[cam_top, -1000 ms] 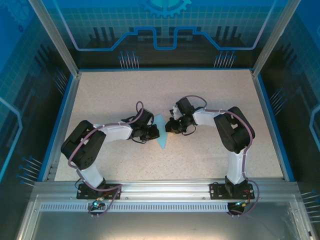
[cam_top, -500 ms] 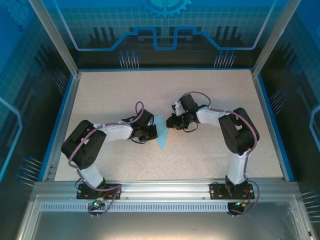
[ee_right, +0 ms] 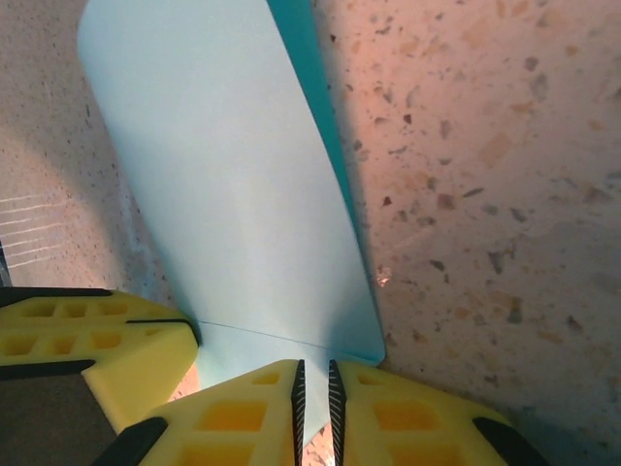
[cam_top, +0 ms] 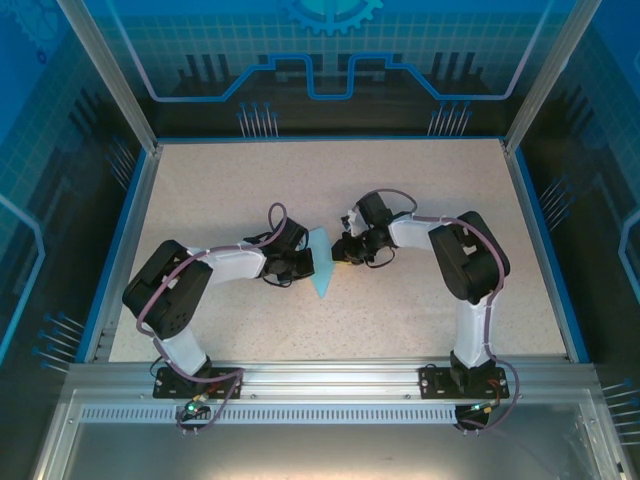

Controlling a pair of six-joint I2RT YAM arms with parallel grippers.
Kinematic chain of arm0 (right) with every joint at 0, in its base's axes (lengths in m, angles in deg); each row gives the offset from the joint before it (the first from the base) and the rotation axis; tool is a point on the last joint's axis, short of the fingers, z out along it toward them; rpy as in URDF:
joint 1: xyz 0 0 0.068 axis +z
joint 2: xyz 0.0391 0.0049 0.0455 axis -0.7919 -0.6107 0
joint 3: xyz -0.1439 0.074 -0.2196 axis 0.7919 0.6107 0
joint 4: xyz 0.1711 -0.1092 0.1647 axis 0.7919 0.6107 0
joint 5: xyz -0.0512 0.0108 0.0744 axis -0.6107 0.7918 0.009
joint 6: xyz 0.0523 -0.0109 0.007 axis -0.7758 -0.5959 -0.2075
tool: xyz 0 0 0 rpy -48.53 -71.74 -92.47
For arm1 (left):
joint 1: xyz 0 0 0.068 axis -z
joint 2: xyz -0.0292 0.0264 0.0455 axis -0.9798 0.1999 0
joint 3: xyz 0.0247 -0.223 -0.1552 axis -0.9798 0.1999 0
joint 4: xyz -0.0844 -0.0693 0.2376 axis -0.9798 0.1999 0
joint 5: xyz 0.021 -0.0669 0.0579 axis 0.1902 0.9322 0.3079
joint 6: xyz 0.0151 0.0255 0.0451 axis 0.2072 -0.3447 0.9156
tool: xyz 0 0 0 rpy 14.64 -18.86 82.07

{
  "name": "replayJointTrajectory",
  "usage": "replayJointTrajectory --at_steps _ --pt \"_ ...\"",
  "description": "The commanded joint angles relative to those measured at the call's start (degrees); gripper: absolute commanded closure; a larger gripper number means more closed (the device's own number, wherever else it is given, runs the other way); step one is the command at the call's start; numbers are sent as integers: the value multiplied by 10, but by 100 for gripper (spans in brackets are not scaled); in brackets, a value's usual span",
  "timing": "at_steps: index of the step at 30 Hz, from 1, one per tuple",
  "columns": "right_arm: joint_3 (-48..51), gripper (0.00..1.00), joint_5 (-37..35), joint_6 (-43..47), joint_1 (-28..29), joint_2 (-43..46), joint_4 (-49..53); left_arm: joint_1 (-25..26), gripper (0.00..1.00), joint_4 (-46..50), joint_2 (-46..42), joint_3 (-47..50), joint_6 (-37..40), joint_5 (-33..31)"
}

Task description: Fold a paper plane with a square sheet of paper (pick it up from the middle)

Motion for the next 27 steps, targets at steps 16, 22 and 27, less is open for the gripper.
replayJointTrajectory --at_steps 16,22,27 --pt "-54 85 -92 -27 -1 -18 58 3 100 72 23 -5 6 -46" --pt "-24 85 -64 -7 12 37 32 5 100 72 22 -7 7 -44" --pt "18 85 -68 -1 37 87 22 6 100 72 22 -9 7 -45"
